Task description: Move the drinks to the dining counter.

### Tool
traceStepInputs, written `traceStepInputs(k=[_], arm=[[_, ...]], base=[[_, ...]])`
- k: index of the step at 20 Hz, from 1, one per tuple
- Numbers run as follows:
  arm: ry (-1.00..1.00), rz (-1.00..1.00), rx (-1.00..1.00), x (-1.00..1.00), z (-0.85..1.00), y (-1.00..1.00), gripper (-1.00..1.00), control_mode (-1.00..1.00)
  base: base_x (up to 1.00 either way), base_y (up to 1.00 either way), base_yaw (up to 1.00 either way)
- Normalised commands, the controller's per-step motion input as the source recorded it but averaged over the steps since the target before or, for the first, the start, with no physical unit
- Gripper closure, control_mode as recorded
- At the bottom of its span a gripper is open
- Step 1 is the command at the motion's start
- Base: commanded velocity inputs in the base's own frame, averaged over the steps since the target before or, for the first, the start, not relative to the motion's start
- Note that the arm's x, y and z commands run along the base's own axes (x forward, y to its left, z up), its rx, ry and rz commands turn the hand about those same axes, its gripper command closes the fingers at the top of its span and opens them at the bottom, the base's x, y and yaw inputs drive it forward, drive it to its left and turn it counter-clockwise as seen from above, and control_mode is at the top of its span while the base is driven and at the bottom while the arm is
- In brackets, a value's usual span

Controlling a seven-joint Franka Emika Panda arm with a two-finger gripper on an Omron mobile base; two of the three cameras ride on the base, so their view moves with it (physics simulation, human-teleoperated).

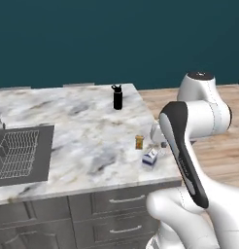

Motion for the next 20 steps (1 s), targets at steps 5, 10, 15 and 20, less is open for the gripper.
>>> traceStepInputs(k=[5, 10, 15, 20], arm=[[0.0, 0.0, 0.0, 0.0, 0.0, 0.0, -1.0, 1.0], [0.0, 0.0, 0.0, 0.0, 0.0, 0.0, -1.0, 1.0], [0.0, 0.0, 0.0, 0.0, 0.0, 0.0, -1.0, 1.0], [0.0, 0.0, 0.0, 0.0, 0.0, 0.0, -1.0, 1.0]], base=[[0.03, 0.3, -0.16], [0.27, -0.09, -0.13], [0.31, -0.08, -0.19], [0.53, -0.07, -0.03]])
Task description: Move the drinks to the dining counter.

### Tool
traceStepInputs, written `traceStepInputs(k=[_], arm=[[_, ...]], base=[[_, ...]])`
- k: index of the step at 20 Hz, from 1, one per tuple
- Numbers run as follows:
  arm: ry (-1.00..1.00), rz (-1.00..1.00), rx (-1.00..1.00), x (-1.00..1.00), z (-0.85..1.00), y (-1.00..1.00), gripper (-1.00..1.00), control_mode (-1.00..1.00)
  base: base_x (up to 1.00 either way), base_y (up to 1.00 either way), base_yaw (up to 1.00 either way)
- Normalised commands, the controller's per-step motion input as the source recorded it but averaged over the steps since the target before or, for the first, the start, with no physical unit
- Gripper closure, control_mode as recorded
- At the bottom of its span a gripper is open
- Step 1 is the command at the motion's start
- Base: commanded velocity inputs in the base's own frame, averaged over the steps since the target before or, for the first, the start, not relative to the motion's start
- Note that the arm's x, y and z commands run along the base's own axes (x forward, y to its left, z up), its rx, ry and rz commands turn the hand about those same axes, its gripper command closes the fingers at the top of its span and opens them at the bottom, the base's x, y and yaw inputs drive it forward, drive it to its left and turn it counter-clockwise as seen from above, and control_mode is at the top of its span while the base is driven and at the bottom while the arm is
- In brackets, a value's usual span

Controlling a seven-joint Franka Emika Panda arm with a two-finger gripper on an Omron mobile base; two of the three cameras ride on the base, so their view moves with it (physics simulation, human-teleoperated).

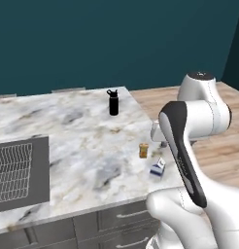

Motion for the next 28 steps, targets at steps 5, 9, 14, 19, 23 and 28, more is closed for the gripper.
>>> traceStepInputs(k=[5, 9, 14, 19, 23, 28], arm=[[0.0, 0.0, 0.0, 0.0, 0.0, 0.0, -1.0, 1.0], [0.0, 0.0, 0.0, 0.0, 0.0, 0.0, -1.0, 1.0], [0.0, 0.02, 0.02, 0.25, -0.36, -0.22, -1.0, -1.0], [0.0, 0.0, 0.01, 0.3, -0.69, -0.1, -1.0, -1.0], [0.0, 0.0, 0.0, 0.31, -0.61, 0.0, -1.0, -1.0], [0.0, -0.04, 0.0, 0.42, -0.49, 0.0, -1.0, -1.0]], base=[[0.48, -0.33, 0.09], [0.26, -0.37, 0.13], [0.04, -0.07, 0.02], [0.0, 0.0, 0.0], [0.0, 0.0, 0.0], [0.0, 0.0, 0.0]])
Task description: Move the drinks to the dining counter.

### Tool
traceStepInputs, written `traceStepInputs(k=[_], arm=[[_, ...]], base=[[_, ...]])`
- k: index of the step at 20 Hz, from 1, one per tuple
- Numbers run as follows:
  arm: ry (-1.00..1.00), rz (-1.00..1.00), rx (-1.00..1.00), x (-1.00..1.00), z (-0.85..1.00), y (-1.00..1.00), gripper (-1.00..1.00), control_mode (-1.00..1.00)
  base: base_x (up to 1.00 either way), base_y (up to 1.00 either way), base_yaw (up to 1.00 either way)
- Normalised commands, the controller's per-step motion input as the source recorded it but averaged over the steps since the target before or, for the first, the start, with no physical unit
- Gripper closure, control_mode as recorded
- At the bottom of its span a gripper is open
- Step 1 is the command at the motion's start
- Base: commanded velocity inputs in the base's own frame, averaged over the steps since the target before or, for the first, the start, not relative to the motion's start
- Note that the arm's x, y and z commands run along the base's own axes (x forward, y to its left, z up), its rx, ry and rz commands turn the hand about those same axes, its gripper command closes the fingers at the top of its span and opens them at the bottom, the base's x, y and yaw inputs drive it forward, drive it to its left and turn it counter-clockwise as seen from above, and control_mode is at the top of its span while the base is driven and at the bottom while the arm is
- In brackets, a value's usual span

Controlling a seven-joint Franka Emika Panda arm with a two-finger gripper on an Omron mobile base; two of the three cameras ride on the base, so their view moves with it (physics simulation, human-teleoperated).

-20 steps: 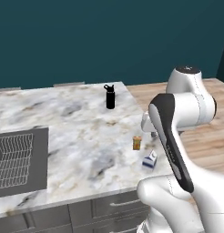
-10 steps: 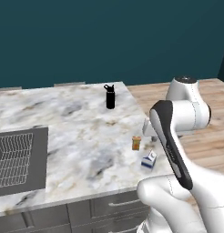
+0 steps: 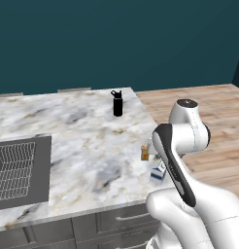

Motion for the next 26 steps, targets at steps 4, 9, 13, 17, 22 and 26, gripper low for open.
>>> traceStepInputs(k=[4, 9, 13, 17, 22, 26], arm=[[0.0, -0.03, 0.0, 0.37, -0.43, 0.0, -1.0, -1.0], [0.0, -0.04, 0.0, 0.39, -0.33, 0.0, -1.0, -1.0], [0.0, -0.03, 0.0, 0.23, -0.31, 0.0, -1.0, -1.0], [0.0, -0.07, 0.0, 0.14, -0.27, 0.0, -1.0, -1.0], [0.0, -0.09, 0.0, 0.09, -0.18, 0.0, -1.0, -1.0], [0.0, -0.07, 0.01, 0.1, -0.1, 0.0, -1.0, -1.0]], base=[[0.0, 0.0, 0.0], [0.0, 0.0, 0.0], [0.0, 0.0, 0.0], [0.0, 0.0, 0.0], [0.0, 0.0, 0.0], [0.0, 0.0, 0.0]])
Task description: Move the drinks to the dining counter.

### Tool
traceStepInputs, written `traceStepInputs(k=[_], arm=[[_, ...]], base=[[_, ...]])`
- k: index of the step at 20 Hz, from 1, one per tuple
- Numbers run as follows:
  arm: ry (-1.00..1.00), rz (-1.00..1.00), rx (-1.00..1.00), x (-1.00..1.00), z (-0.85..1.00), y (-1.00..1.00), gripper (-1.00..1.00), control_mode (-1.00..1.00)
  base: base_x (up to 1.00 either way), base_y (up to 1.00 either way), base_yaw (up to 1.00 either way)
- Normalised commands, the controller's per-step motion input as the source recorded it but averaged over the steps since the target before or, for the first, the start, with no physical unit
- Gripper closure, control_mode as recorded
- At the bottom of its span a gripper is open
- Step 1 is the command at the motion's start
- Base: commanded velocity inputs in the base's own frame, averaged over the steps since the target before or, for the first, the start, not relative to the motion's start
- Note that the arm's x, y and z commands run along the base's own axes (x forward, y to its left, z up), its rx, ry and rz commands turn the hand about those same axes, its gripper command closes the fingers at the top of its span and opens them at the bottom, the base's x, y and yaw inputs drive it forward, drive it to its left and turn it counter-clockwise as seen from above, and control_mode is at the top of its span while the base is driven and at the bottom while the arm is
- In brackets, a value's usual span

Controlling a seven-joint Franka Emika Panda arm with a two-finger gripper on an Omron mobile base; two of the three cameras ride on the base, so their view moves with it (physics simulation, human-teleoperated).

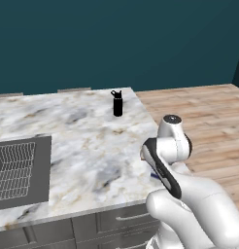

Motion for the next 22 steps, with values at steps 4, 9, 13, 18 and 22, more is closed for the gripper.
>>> traceStepInputs(k=[4, 9, 13, 18, 22], arm=[[0.0, -0.05, 0.01, 0.06, -0.09, 0.0, -1.0, -1.0], [0.0, -0.02, 0.02, 0.0, -0.11, -0.02, -1.0, -1.0], [0.0, 0.0, 0.01, 0.0, -0.24, -0.04, -1.0, -1.0], [0.0, -0.01, 0.0, 0.01, -0.27, 0.0, -1.0, -1.0], [0.0, -0.02, 0.0, 0.07, -0.23, 0.0, -1.0, -1.0]], base=[[0.0, 0.0, 0.0], [0.0, 0.0, 0.0], [0.0, 0.0, 0.0], [0.0, 0.0, 0.0], [0.0, 0.0, 0.0]])
